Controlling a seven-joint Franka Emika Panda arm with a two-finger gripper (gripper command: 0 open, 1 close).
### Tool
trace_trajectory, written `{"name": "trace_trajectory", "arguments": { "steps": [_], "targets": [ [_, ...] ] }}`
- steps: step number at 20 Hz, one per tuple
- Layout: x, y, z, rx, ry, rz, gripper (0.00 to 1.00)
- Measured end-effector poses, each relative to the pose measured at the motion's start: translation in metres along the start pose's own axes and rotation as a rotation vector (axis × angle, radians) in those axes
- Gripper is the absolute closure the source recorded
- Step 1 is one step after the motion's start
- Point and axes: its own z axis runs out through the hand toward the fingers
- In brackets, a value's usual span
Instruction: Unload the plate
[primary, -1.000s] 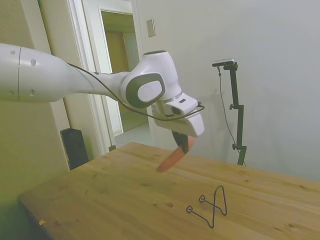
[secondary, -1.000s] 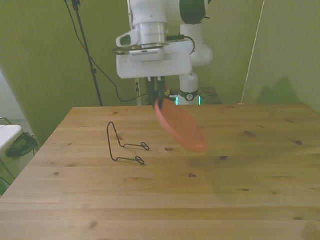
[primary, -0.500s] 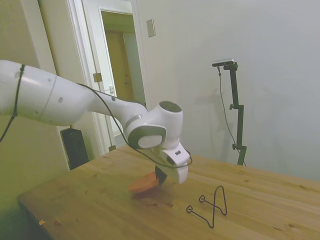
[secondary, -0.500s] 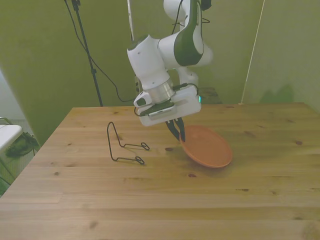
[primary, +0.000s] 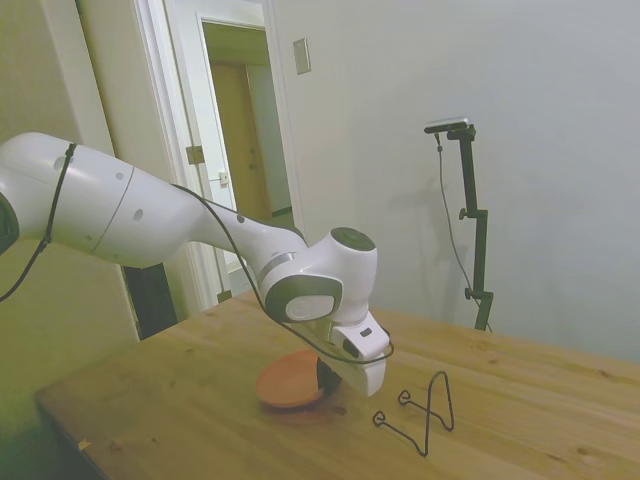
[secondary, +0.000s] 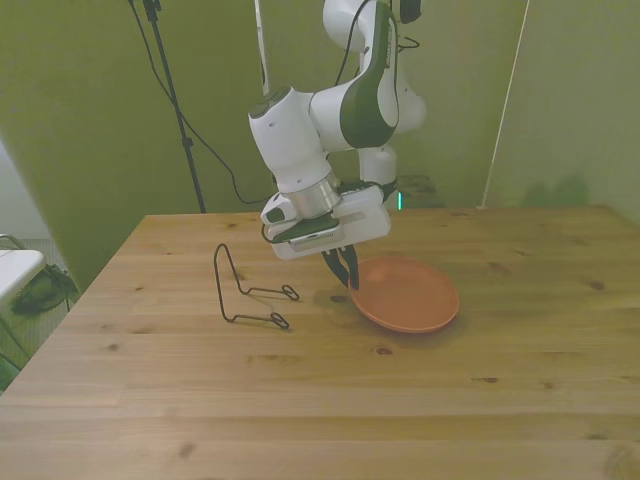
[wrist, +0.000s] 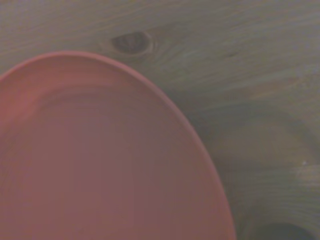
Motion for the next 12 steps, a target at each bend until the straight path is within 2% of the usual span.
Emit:
{"name": "trace_trajectory", "arguments": {
  "steps": [8, 12],
  "targets": [
    [0.003, 0.003, -0.005, -0.018, 0.025, -0.013, 0.0],
    [-0.013, -0.006, -0.029, -0.006, 0.052, -0.05, 0.0]
  ]
}}
